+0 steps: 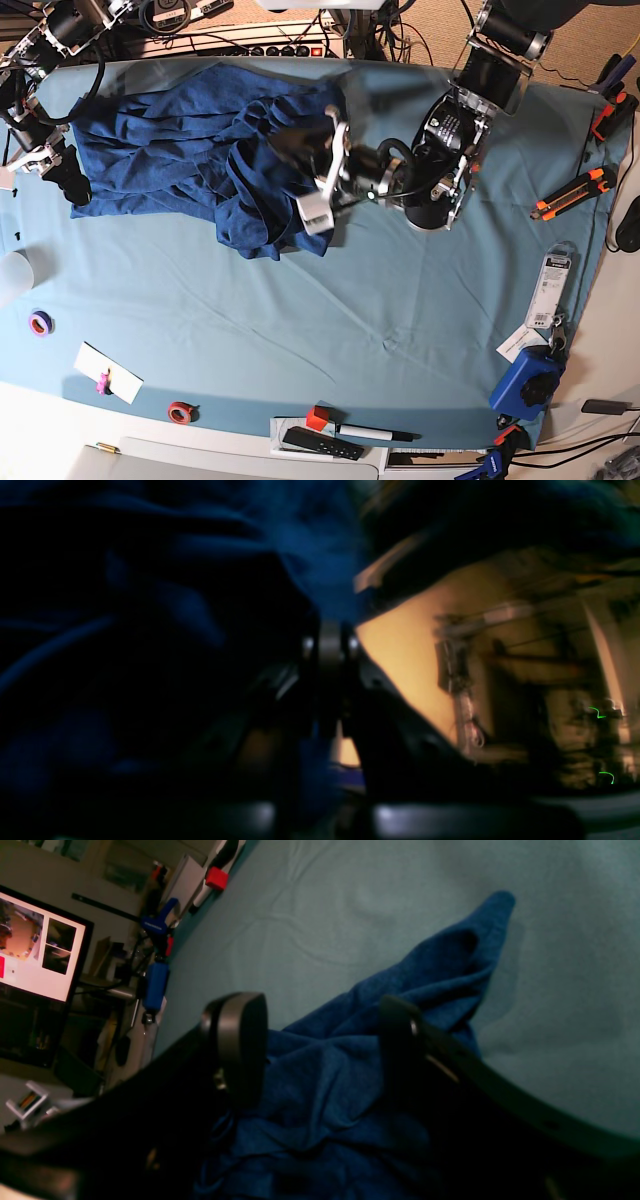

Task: Layout the t-shirt on the table in an organized manner, then fold the t-shirt properly
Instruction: 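Push the folded fabric further toward the right gripper with the left gripper, then release the fabric and lift the left gripper off the shirt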

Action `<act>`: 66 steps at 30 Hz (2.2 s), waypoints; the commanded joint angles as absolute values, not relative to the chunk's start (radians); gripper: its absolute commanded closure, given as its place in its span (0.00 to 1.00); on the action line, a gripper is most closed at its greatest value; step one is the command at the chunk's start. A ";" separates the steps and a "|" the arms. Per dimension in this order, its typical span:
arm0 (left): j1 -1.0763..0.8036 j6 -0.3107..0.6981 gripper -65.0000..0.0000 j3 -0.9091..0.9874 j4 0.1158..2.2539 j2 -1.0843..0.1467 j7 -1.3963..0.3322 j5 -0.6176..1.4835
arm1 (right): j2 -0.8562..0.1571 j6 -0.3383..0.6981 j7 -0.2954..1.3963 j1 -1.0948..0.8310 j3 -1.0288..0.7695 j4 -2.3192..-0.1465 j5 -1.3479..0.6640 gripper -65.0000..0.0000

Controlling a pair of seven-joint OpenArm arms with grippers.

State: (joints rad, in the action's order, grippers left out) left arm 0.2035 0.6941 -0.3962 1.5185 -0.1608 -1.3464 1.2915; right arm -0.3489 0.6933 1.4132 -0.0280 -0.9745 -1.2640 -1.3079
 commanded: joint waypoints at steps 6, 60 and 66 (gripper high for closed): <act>0.224 0.698 1.00 -0.519 1.534 -0.150 -1.396 1.463 | -0.374 0.698 1.396 -0.020 -0.979 -1.282 -1.335 0.46; 0.139 0.594 0.59 -0.275 1.586 -0.141 -1.172 0.846 | -0.374 0.698 1.396 -0.020 -0.979 -1.282 -1.335 0.46; 0.138 0.595 0.90 -0.324 1.586 -0.130 -1.143 0.878 | -0.374 0.698 1.396 -0.020 -0.979 -1.282 -1.335 0.46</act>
State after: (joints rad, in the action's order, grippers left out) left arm 0.1196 0.5949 -0.3260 1.5703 -0.1387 -1.1648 0.8566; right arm -0.3485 0.6933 1.4132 -0.0280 -0.9745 -1.2640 -1.3075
